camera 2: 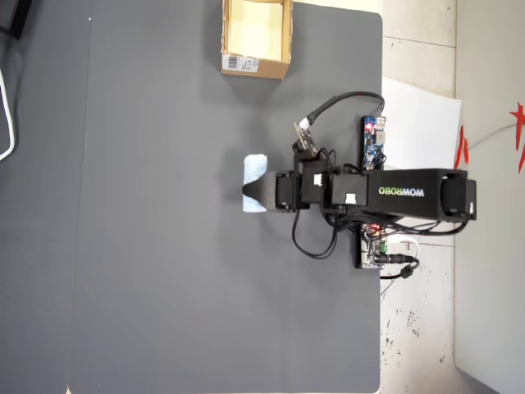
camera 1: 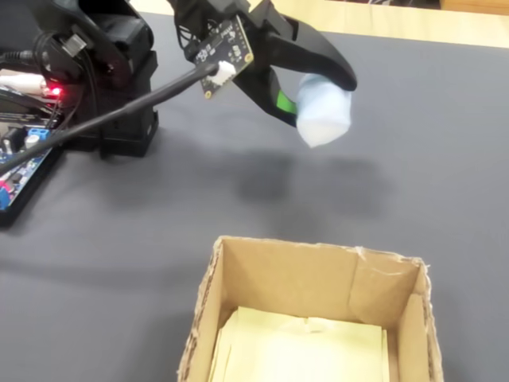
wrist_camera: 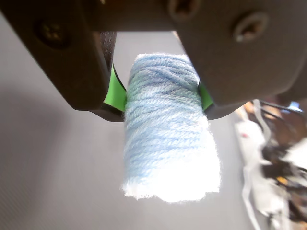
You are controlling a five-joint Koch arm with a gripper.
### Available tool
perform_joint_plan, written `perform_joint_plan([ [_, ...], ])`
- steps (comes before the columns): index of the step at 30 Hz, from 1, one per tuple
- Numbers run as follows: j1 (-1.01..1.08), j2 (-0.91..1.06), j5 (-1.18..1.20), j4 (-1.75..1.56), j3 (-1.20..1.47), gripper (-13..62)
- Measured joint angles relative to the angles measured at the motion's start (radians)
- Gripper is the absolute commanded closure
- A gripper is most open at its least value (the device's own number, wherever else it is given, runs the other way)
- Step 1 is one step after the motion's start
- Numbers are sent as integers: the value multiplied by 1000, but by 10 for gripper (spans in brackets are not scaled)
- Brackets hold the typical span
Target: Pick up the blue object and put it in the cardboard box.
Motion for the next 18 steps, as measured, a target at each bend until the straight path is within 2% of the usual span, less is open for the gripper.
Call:
perform_joint_plan([
  [10,189,0,-71,-54,-21,248],
  [13,287,-38,-94,-54,-206,248],
  [18,408,-183,-124,-54,-334,248],
])
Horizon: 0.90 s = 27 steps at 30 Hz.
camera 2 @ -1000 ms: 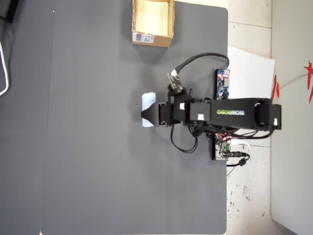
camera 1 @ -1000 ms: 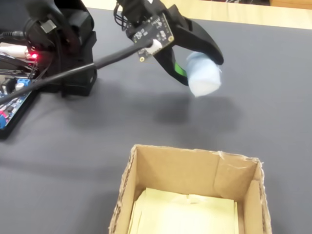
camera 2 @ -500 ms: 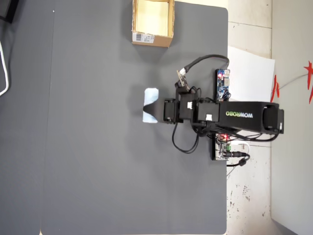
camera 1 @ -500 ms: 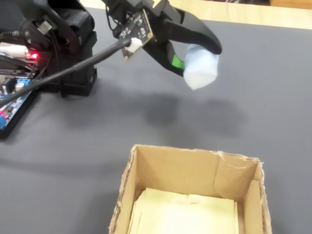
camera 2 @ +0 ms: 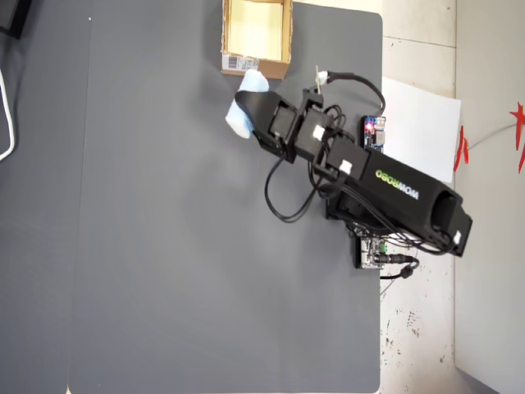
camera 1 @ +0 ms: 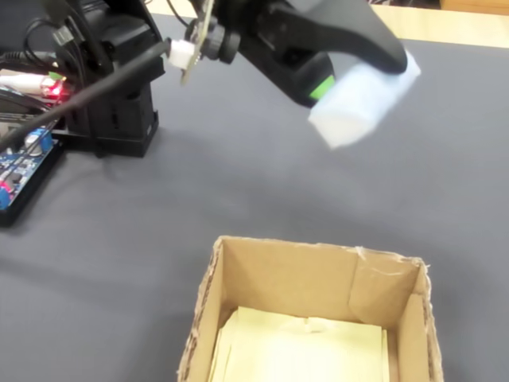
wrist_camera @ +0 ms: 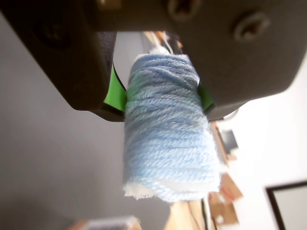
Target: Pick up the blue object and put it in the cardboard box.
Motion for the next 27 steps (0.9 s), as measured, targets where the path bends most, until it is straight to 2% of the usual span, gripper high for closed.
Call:
perform_joint_plan([
  [5,130,-141,-31,2,-121,248],
  [6,224,-264,-54,34,-259,248],
  [8,245,-281,-61,44,-284,248],
  [10,344,-393,-112,115,-382,248],
  [18,396,-456,-156,167,-408,236],
  [24,403,-459,-186,184,-408,159],
  [27,408,-459,-186,184,-408,158],
])
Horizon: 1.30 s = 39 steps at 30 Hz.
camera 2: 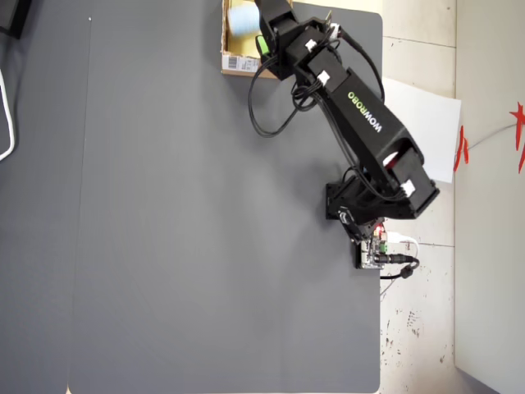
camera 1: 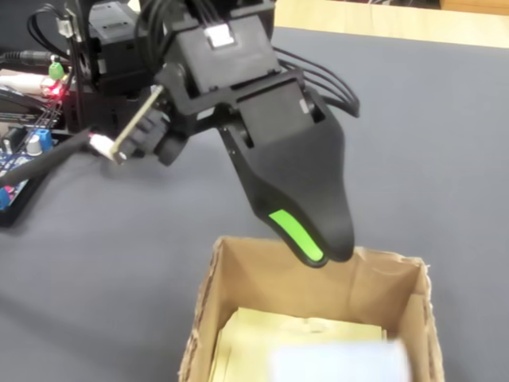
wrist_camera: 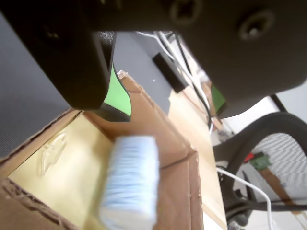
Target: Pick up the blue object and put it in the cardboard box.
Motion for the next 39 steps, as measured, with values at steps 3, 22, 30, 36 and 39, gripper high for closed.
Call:
perform_joint_plan([
  [3,5,2,2,0,0,158],
  [22,-383,390,209,-184,337,160],
  [30,-601,511,252,-201,508,160],
  [36,-742,620,302,-249,653,156],
  [39,-810,640,316,-250,721,154],
])
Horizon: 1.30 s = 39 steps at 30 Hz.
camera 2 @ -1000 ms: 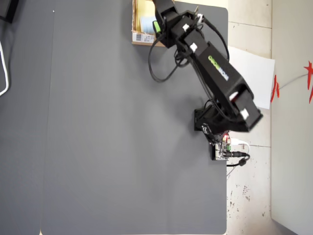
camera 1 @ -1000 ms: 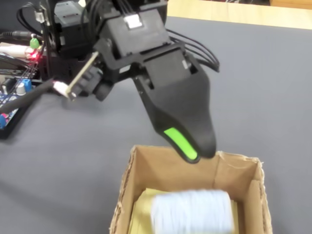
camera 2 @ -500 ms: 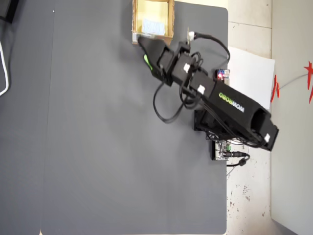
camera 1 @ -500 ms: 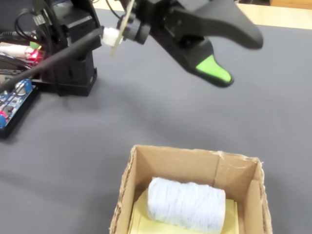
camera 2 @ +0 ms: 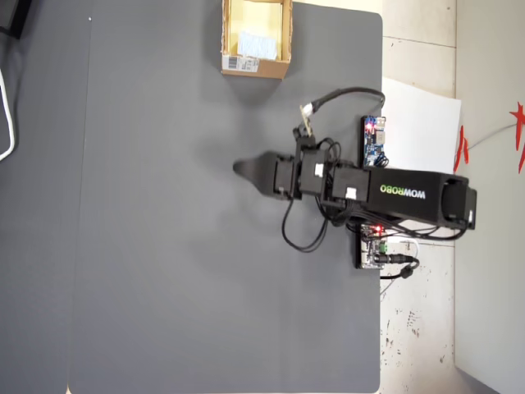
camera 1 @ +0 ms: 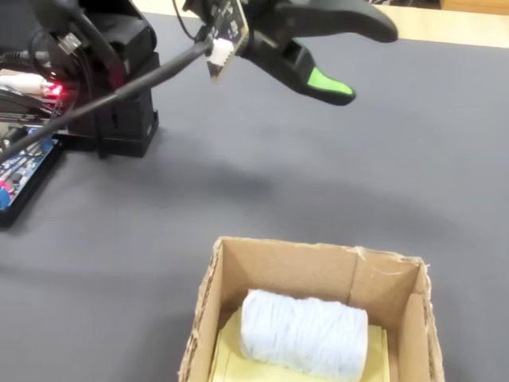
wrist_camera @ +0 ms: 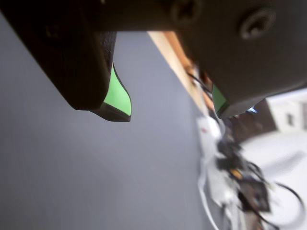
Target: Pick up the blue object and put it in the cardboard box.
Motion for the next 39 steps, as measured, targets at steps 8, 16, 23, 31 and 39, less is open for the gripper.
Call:
perform_joint_plan([
  [8,-78,2,6,-8,120,151],
  [16,-81,2,6,-23,276,152],
  [23,-83,2,18,-115,377,151],
  [31,-83,2,20,-144,408,154],
  [39,-83,2,17,-155,410,154],
])
